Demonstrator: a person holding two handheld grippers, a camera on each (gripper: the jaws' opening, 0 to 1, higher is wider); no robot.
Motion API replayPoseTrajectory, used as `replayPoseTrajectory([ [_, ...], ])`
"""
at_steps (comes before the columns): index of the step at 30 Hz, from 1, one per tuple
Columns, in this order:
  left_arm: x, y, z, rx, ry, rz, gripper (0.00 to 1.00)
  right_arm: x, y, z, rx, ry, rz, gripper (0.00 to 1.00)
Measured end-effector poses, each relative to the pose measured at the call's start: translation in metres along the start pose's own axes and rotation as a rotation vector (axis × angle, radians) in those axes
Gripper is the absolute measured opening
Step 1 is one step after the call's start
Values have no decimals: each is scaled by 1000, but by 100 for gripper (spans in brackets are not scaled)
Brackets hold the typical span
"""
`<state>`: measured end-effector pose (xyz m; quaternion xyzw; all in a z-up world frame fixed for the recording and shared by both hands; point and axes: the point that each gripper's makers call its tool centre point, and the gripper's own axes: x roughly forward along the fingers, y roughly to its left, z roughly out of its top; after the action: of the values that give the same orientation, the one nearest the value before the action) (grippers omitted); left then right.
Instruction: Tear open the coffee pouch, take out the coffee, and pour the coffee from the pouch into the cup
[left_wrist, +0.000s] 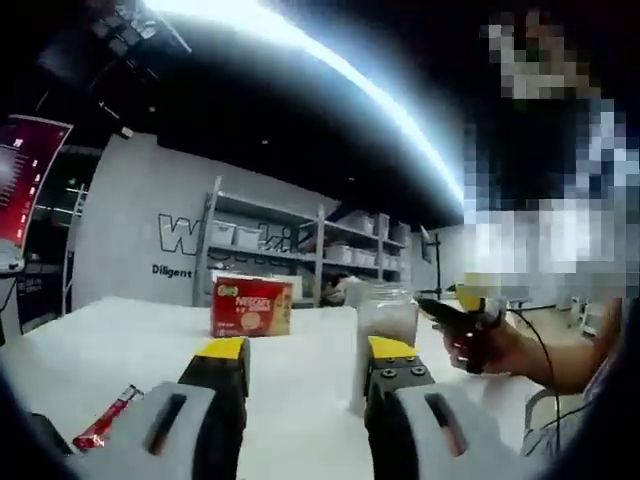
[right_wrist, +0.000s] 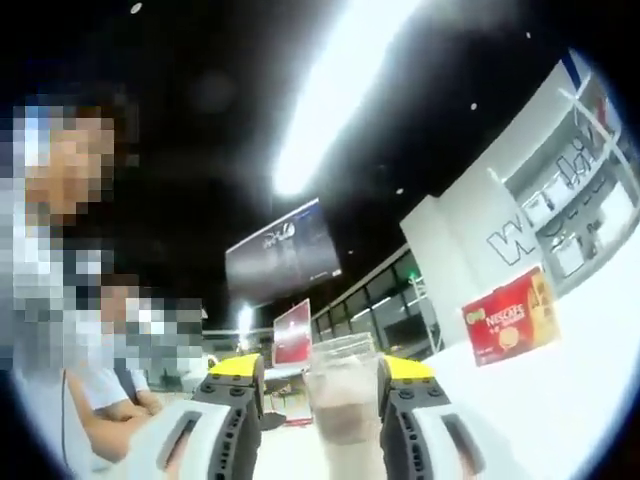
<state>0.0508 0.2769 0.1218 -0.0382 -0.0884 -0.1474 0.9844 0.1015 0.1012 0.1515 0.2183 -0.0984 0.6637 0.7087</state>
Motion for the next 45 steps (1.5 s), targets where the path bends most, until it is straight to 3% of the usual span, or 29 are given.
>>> replayPoseTrajectory([
  [5, 6, -9, -9, -26, 31, -11, 48, -1, -2, -1, 1, 2, -7, 48],
  [11, 14, -9, -22, 25, 67, -10, 65, 0, -4, -7, 5, 29, -9, 49],
  [23, 16, -18, -32, 9, 74, -59, 64, 5, -9, -20, -26, 85, -8, 53],
  [29, 15, -27, -38, 15, 94, -86, 65, 10, -17, -33, -27, 151, -5, 59],
  [39, 12, -35, -41, -7, 96, -122, 64, 36, -23, -50, -93, 264, 38, 71],
  [45, 10, -41, -40, -26, 91, -137, 64, 41, -23, -56, -116, 286, 37, 71],
])
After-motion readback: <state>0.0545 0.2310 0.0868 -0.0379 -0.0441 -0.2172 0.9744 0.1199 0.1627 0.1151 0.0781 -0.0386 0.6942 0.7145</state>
